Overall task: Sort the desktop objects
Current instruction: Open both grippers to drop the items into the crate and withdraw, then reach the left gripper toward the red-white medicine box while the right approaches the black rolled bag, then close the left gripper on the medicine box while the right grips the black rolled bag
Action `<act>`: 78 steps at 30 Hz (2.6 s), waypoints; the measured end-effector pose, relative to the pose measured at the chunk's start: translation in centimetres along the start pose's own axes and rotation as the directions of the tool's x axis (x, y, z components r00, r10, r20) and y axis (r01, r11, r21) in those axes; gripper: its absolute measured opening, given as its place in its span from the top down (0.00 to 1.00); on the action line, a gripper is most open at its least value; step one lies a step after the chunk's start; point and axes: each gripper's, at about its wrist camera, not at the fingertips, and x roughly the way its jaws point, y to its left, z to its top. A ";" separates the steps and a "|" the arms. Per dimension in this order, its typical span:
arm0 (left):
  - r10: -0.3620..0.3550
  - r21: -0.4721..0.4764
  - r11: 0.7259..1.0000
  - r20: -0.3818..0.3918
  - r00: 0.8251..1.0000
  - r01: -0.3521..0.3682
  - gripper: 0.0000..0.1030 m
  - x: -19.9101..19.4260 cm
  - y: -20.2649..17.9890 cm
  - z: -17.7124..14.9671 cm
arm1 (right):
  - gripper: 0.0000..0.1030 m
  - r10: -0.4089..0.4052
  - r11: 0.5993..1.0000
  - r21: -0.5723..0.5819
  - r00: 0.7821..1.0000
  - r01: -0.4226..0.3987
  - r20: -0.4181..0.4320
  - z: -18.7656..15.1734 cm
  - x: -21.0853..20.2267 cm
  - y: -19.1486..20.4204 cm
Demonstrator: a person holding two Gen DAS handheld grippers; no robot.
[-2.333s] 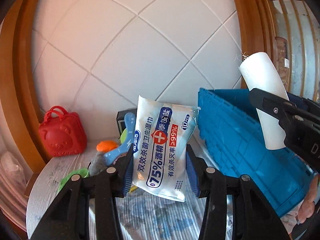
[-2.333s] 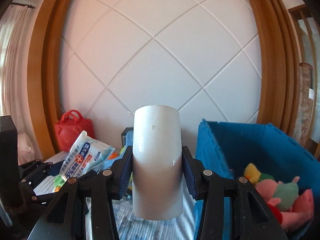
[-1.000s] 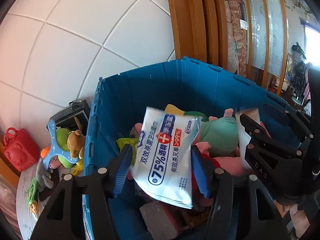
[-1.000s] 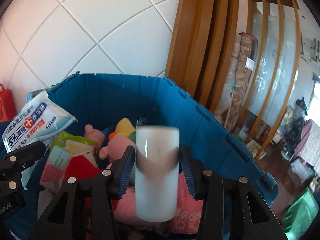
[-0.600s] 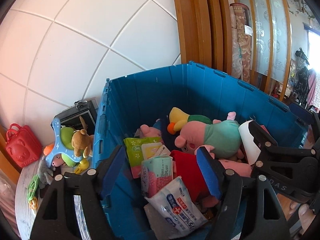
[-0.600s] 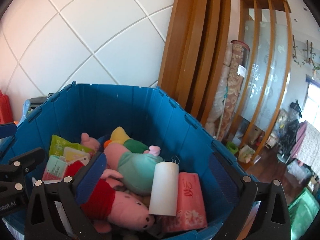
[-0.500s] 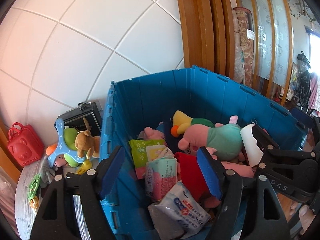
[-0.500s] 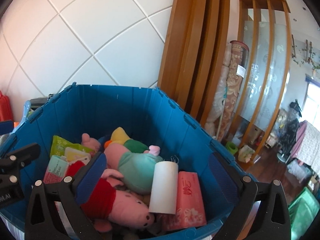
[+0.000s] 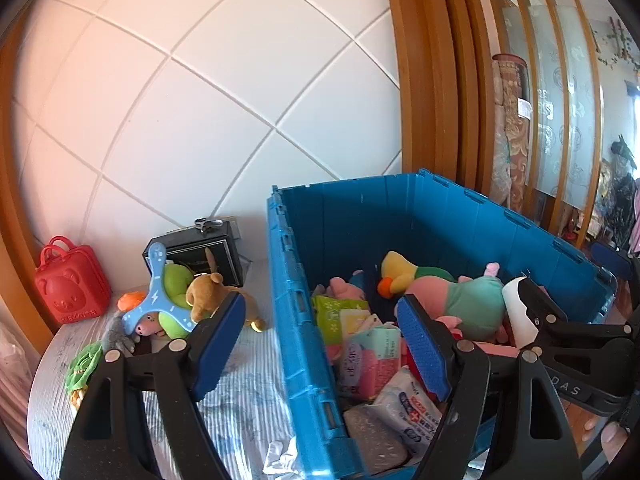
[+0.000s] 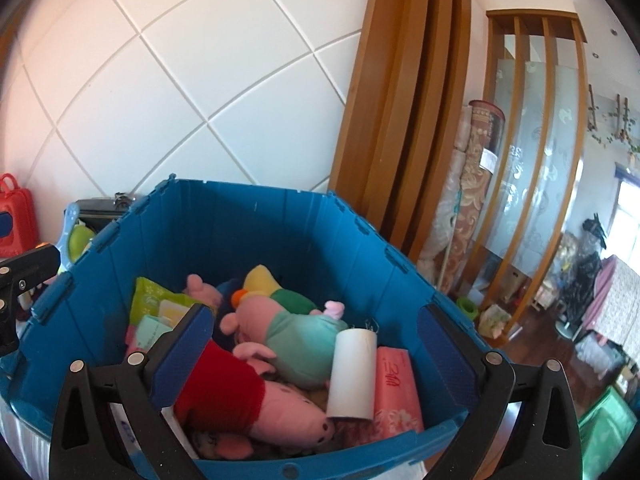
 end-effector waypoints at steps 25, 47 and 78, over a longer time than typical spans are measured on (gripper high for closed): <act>0.187 -0.258 0.950 0.017 0.982 -0.176 0.24 -3.9 24.8 -4.8 | 0.00 0.322 0.946 -0.082 0.941 -0.315 0.104 4.6 -7.3 20.0; 0.256 -0.277 0.900 -0.287 0.923 -0.336 0.24 7.2 37.4 -11.1 | 0.00 0.508 0.831 -0.152 0.841 -0.535 -0.185 2.0 4.0 36.3; -0.010 -0.061 0.998 -0.537 0.843 -0.027 0.27 33.6 39.0 -20.2 | 0.39 0.443 0.756 -0.114 0.632 -0.645 -0.636 -9.8 27.4 51.8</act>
